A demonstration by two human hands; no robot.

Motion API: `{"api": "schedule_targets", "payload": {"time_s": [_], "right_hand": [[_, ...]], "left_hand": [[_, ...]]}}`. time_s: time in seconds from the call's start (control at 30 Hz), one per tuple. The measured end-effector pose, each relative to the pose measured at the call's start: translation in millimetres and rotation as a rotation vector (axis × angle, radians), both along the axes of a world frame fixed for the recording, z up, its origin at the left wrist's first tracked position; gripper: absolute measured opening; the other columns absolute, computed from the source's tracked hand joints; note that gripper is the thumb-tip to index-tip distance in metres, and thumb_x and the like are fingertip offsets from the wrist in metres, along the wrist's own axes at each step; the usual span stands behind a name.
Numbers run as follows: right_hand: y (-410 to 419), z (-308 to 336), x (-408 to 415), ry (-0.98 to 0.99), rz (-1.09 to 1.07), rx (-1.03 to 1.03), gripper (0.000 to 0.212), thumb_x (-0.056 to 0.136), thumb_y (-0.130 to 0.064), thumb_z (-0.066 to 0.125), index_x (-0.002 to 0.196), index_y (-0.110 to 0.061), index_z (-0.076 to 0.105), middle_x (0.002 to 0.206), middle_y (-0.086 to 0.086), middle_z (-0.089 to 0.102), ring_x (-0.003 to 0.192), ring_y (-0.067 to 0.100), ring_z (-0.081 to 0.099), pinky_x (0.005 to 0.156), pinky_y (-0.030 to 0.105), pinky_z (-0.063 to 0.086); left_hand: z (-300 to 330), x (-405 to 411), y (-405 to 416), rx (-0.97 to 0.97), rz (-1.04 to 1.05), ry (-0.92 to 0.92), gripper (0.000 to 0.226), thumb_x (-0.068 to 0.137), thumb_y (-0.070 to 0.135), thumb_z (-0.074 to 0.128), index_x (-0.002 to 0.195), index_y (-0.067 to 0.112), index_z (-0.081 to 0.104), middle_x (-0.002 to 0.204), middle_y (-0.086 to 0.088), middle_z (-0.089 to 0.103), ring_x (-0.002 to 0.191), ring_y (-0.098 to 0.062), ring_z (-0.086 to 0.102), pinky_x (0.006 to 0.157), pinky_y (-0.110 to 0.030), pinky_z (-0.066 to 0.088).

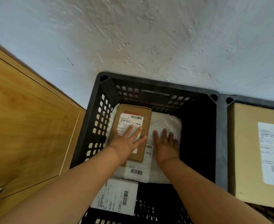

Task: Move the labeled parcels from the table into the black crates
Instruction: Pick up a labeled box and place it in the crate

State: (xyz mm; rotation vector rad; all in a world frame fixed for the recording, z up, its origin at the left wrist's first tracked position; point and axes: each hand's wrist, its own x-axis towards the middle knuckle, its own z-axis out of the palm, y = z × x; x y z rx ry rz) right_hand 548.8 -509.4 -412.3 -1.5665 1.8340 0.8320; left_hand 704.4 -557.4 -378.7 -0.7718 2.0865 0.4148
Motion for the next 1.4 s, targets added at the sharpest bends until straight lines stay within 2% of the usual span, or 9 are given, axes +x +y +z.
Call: {"api": "schedule_targets", "payload": {"time_s": [0.1,0.2,0.37,0.5,0.73,0.87,0.97,1.13,1.4], "right_hand": [[8,30,2,-0.021,-0.023,-0.075,0.092,0.092,-0.025,0.053,0.149,-0.017,-0.018,0.158,0.018,-0.010,0.146,0.036,-0.004,0.119,0.046,0.007],[18,75,6,-0.043,-0.037,-0.188,0.087,0.090,-0.024,0.055,0.151,-0.013,-0.007,0.157,0.017,0.009,0.144,0.033,0.013,0.116,0.043,0.020],[43,173,8,-0.116,-0.078,-0.406,0.065,0.092,-0.023,0.051,0.148,-0.014,0.019,0.143,0.008,0.040,0.132,0.026,0.037,0.108,0.036,0.031],[72,255,-4,-0.127,-0.141,-0.514,0.040,0.091,-0.023,0.046,0.131,-0.016,0.044,0.126,0.004,0.053,0.117,0.024,0.048,0.097,0.033,0.037],[145,378,-54,-0.048,-0.210,-0.636,0.034,0.093,-0.025,0.046,0.125,-0.018,0.053,0.128,0.001,0.054,0.119,0.023,0.046,0.098,0.033,0.036],[200,429,-99,0.019,-0.271,-0.703,0.036,0.093,-0.025,0.046,0.129,-0.021,0.052,0.129,-0.002,0.053,0.118,0.019,0.047,0.099,0.032,0.037],[246,460,-139,0.077,-0.311,-0.747,0.037,0.092,-0.027,0.046,0.128,-0.024,0.054,0.125,-0.004,0.056,0.116,0.018,0.049,0.098,0.032,0.037],[337,499,-218,0.158,-0.374,-0.797,0.029,0.091,-0.026,0.043,0.115,-0.022,0.060,0.115,-0.004,0.059,0.113,0.019,0.051,0.095,0.032,0.037],[510,549,-358,0.276,-0.493,-0.839,0.037,0.094,-0.028,0.044,0.129,-0.024,0.054,0.128,-0.002,0.056,0.121,0.021,0.047,0.104,0.034,0.032]], "left_hand": [[28,17,5,-0.067,-0.038,0.010,0.110,0.082,0.040,0.066,0.146,0.027,-0.022,0.151,-0.006,-0.034,0.143,-0.029,-0.022,0.110,-0.066,0.009],[64,27,14,-0.145,-0.032,0.084,0.091,0.090,0.035,0.058,0.150,0.022,-0.009,0.156,-0.010,-0.021,0.145,-0.028,-0.010,0.115,-0.057,0.012],[145,32,36,-0.212,0.195,0.267,0.064,0.092,0.024,0.051,0.149,0.018,0.021,0.157,-0.010,0.012,0.144,-0.026,0.013,0.112,-0.043,0.025],[215,26,55,-0.241,0.385,0.438,0.054,0.090,0.028,0.053,0.142,0.018,0.038,0.148,-0.004,0.035,0.134,-0.021,0.031,0.106,-0.037,0.037],[320,-22,105,-0.227,0.526,0.622,0.049,0.095,0.034,0.048,0.143,0.024,0.038,0.144,0.002,0.042,0.133,-0.017,0.035,0.102,-0.032,0.037],[368,-66,143,-0.206,0.494,0.693,0.044,0.096,0.036,0.047,0.139,0.025,0.044,0.134,0.002,0.051,0.123,-0.016,0.047,0.092,-0.028,0.041],[401,-109,170,-0.183,0.473,0.766,0.041,0.096,0.032,0.048,0.136,0.025,0.047,0.134,0.004,0.052,0.120,-0.014,0.050,0.093,-0.027,0.043],[443,-205,228,-0.154,0.395,0.831,0.040,0.094,0.028,0.047,0.134,0.028,0.050,0.131,0.003,0.058,0.112,-0.015,0.056,0.085,-0.026,0.046],[489,-378,383,-0.094,0.249,0.993,0.039,0.095,0.030,0.050,0.134,0.026,0.050,0.136,0.004,0.053,0.121,-0.015,0.050,0.100,-0.031,0.043]]}}
